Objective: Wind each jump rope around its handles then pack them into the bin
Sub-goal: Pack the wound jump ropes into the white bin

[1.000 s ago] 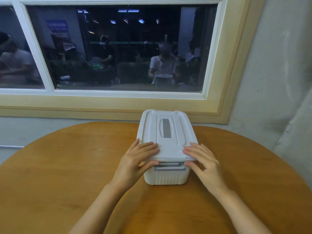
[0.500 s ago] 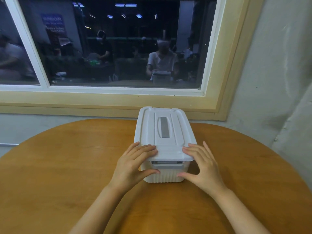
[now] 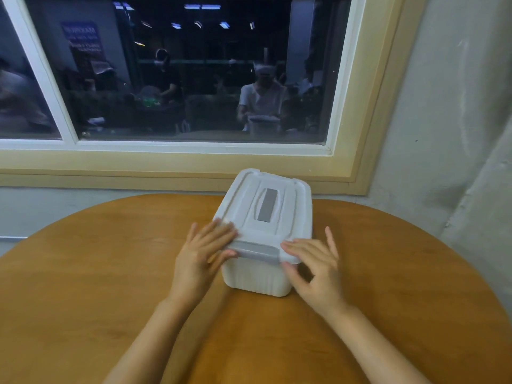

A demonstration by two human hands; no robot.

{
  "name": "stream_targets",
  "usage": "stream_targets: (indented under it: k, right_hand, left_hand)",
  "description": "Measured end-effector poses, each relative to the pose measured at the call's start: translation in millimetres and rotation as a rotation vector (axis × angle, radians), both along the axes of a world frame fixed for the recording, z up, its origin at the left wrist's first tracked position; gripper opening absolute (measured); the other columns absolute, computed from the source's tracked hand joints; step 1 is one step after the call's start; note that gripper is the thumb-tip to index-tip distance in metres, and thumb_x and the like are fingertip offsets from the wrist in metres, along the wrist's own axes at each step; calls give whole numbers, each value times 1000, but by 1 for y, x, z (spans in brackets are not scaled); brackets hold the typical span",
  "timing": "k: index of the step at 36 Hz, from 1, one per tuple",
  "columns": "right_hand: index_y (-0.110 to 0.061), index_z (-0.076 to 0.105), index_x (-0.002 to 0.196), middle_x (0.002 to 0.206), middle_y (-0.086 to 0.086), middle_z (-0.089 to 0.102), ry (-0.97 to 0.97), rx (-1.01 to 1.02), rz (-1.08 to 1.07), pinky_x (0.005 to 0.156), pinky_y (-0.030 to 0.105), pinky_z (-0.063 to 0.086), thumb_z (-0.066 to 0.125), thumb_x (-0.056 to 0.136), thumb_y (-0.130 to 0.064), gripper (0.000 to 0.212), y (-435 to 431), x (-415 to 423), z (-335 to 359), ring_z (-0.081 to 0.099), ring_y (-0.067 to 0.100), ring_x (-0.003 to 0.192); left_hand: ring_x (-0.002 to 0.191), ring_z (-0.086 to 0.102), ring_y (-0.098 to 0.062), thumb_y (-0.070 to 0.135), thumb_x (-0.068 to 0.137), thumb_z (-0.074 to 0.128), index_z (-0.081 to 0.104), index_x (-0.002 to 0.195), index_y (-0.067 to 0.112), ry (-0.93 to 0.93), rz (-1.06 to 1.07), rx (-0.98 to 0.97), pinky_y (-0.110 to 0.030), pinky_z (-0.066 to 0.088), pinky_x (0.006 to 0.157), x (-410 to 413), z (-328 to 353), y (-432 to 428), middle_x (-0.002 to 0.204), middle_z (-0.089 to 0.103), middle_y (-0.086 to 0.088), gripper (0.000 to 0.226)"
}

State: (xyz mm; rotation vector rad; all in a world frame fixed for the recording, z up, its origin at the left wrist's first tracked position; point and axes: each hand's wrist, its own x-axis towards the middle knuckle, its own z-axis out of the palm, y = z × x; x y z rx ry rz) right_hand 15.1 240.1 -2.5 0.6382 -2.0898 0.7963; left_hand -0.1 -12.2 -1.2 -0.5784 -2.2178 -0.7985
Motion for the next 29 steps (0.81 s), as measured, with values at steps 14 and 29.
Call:
stream_targets:
  k: [14,29]
  right_hand:
    - [-22,57,131,132,-8,57,-263,-116,-58,116,45,34,50,99,-18,32,-7,2,51,14,-8,144]
    - [-27,9,159,153,4,41,-1156,-938,174,109,55,40,82,70,-33,115,57,-50,54,49,30,130]
  left_hand:
    - [149,-16,-35,85,76,27,-1,156,1,-786,393,-179,-47,-6,120,-6,57,50,162,-16,-18,119]
    - [148,-17,-38,84,74,41,-15,155,30,-731,454,-443,-68,-7,112,-76,89,-8,161,-25,-12,113]
